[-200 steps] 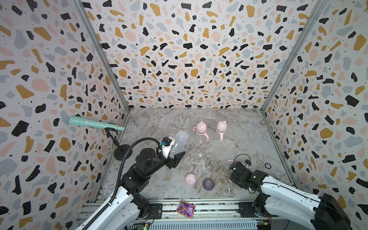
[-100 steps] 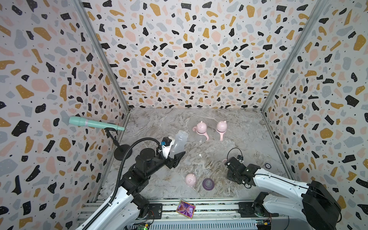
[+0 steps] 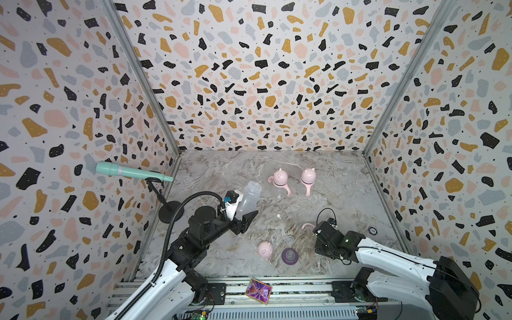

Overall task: Assemble the baby bottles
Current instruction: Pick up the handle at the center of the board, then put on the handle of the baby bottle.

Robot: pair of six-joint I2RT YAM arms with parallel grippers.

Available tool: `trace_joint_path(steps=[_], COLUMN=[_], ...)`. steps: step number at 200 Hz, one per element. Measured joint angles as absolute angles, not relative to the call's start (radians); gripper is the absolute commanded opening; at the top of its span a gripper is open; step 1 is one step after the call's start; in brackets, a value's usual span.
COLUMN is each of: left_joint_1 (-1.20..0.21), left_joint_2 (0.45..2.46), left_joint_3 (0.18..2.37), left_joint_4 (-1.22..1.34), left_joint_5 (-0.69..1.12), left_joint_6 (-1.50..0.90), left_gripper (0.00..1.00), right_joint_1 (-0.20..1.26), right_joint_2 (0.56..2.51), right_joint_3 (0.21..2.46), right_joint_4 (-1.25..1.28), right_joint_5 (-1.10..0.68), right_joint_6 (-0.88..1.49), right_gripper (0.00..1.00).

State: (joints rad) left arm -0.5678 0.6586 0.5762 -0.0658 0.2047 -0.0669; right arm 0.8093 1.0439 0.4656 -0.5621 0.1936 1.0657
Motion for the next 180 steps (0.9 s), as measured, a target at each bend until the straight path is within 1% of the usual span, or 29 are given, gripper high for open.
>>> trace_joint_path(steps=[16, 47, 73, 95, 116, 141, 163, 180], left_joint_1=[-0.568, -0.567, -0.568, -0.568, -0.568, -0.568, -0.568, -0.568], left_joint_2=[0.664, 0.698, 0.739, 0.760, 0.764, 0.754, 0.730, 0.714], left_joint_3=[0.576, 0.576, 0.576, 0.577, 0.585, 0.600, 0.603, 0.603], left_joint_4=[-0.064, -0.046, -0.019, 0.007, 0.027, 0.064, 0.093, 0.108], left_joint_5=[0.226, 0.330, 0.460, 0.556, 0.632, 0.691, 0.710, 0.719], left_joint_6=[-0.069, -0.073, -0.086, -0.101, -0.117, -0.143, -0.162, -0.182], left_gripper=[0.40, 0.38, 0.34, 0.30, 0.30, 0.30, 0.30, 0.30], right_joint_1=[0.809, 0.809, 0.809, 0.809, 0.809, 0.812, 0.828, 0.869], right_joint_2=[1.015, 0.912, 0.773, 0.734, 0.781, 0.897, 0.984, 1.024], right_joint_3=[0.497, 0.633, 0.741, 0.822, 0.912, 1.006, 1.019, 1.015], right_joint_4=[-0.611, -0.647, -0.513, -0.352, -0.214, -0.089, -0.018, 0.014], right_joint_5=[0.218, 0.262, 0.236, 0.175, 0.110, 0.047, 0.010, -0.001], right_joint_6=[1.045, 0.944, 0.765, 0.600, 0.455, 0.313, 0.235, 0.178], right_gripper=[0.00, 0.00, 0.00, 0.00, 0.00, 0.00, 0.00, 0.00])
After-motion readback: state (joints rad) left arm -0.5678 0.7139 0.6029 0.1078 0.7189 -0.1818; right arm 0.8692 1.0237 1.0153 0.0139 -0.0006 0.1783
